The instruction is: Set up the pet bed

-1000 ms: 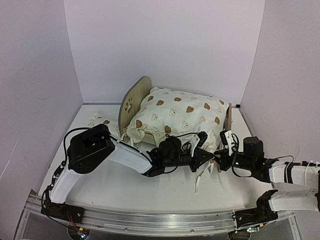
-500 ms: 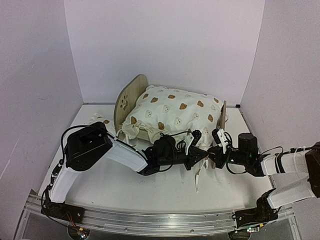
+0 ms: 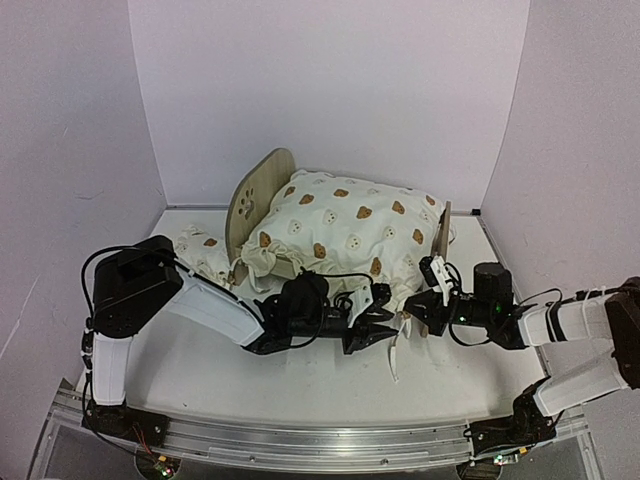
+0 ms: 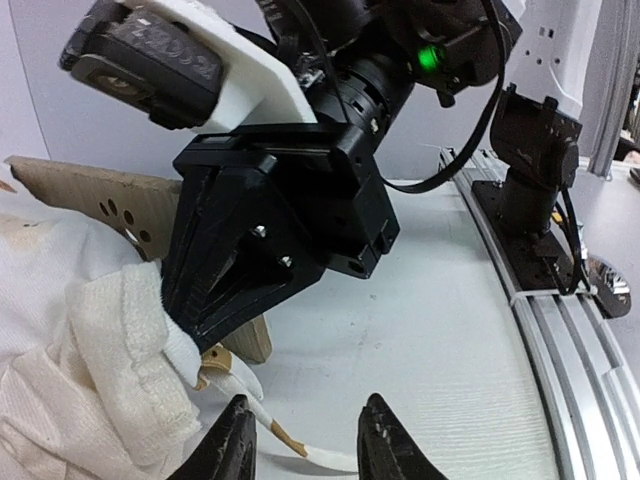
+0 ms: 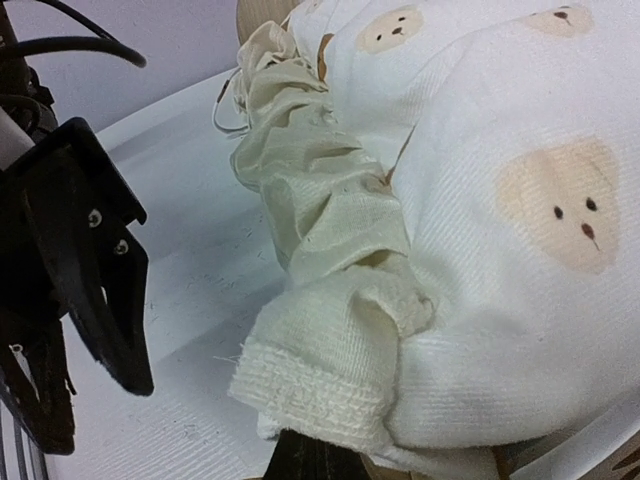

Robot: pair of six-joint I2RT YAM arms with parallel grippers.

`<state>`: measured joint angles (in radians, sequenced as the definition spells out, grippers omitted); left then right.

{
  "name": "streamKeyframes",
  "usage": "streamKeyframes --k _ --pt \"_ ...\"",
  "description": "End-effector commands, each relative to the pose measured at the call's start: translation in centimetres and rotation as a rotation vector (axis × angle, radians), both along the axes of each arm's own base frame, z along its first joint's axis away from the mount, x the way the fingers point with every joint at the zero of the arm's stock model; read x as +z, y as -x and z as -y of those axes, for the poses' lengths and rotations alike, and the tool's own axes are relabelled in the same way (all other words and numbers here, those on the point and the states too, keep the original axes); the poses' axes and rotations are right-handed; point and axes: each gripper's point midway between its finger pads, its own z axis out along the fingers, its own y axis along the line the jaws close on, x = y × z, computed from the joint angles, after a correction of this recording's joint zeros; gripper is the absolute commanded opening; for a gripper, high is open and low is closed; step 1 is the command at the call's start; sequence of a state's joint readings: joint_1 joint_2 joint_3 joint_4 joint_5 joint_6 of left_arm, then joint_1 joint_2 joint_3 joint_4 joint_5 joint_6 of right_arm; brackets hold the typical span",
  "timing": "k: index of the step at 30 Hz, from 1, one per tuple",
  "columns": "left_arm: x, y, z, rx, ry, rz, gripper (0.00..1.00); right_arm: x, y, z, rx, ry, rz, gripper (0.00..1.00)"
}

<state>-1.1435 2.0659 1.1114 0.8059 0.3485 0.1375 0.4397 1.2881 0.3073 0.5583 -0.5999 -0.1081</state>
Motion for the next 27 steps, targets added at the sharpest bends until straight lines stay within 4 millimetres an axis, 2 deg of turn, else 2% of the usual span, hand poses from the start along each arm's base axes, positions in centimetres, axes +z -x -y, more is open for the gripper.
streamKeyframes --k 1,5,11,17,20,27 --pt "-0.7 0.4 1.0 -0.088 -0.074 0.229 0.34 2.5 -0.6 -1.3 0.058 -0.040 0.078 0.00" --pt "-2.4 -1.1 1.9 -0.100 -0.132 0.334 0.19 2.7 -0.7 -1.5 0.063 -0.041 0.076 0.00" --pt "-3.5 -5.3 2.8 -0.029 -0.169 0.353 0.11 2.6 -0.7 -1.5 0.068 -0.034 0.071 0.00" --pt "-3.3 -7.9 1.8 0.029 -0.181 0.365 0.10 2.6 -0.4 -1.5 0.086 -0.021 0.078 0.00" --pt "-3.1 -8.6 1.9 0.051 -0.183 0.378 0.15 2.6 -0.3 -1.6 0.099 -0.014 0.083 0.00" --pt "-1.0 -9.6 2.3 0.074 -0.141 0.386 0.16 2.4 -0.2 -1.7 0.113 -0.009 0.079 0.00"
